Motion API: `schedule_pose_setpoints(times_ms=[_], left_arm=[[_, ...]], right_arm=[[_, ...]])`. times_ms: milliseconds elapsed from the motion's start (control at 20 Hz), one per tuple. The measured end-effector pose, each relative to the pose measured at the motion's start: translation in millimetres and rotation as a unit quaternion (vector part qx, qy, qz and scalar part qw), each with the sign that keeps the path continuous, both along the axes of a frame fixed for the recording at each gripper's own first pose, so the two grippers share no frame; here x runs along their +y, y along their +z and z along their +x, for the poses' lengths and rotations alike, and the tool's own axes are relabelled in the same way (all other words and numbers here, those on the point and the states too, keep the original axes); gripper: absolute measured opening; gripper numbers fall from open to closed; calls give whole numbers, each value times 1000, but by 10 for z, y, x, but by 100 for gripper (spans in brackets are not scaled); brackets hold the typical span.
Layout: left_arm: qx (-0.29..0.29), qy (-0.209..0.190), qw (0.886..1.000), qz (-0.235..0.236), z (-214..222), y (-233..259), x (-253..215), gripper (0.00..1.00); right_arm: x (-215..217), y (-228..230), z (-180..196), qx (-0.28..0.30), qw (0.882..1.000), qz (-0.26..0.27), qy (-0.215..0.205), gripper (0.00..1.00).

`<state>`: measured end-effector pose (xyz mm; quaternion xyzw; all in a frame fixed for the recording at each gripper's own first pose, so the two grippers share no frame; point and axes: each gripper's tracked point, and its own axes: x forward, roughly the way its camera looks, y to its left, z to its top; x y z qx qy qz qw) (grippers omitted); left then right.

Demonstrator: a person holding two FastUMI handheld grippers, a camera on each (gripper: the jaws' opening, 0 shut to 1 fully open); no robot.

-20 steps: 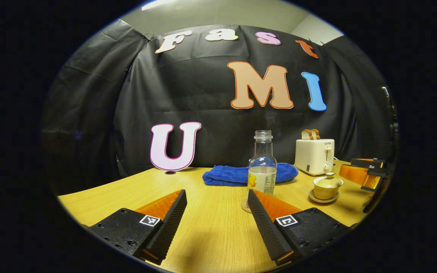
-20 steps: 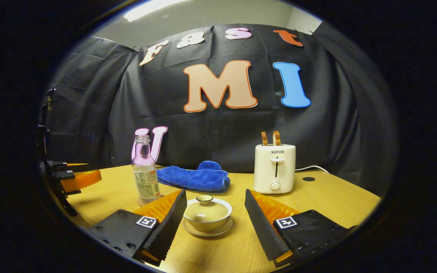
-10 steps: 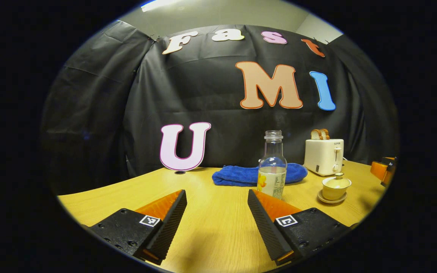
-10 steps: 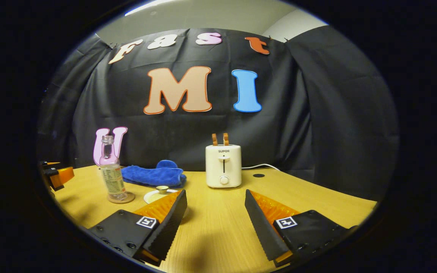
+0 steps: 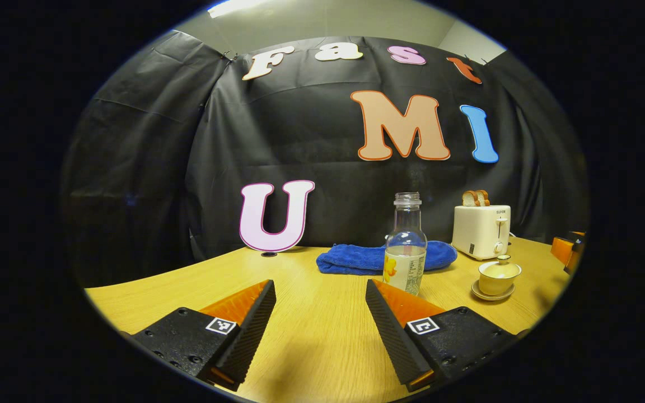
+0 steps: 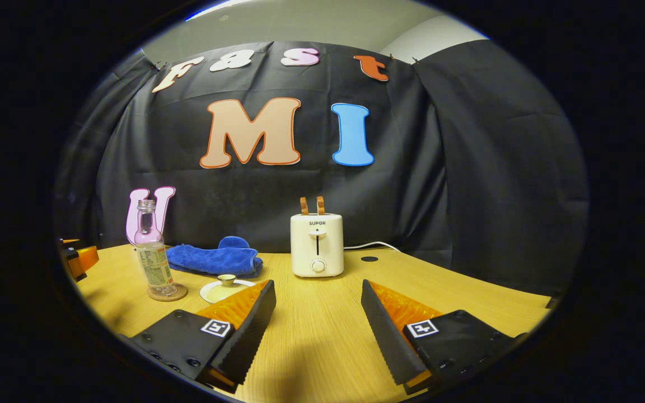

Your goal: Open the teacup lid with one hand, grasp the water bottle and pour water into the teacup with the other hand; after pouring, place the water bottle on the coaster and then close the teacup lid.

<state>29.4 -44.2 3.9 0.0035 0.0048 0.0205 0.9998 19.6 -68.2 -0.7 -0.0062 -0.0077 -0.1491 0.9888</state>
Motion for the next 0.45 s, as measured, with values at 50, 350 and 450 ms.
schedule_pose_setpoints(times_ms=[50,350,450], left_arm=[[0,0,1000,0,3,-6,-1,94],[-1,0,1000,0,2,-1,0,94],[-1,0,1000,0,4,-5,-1,94]], right_arm=[[-1,1,-3,0,1000,0,0,93],[-4,3,2,0,1000,0,0,93],[-5,0,7,0,1000,0,0,93]])
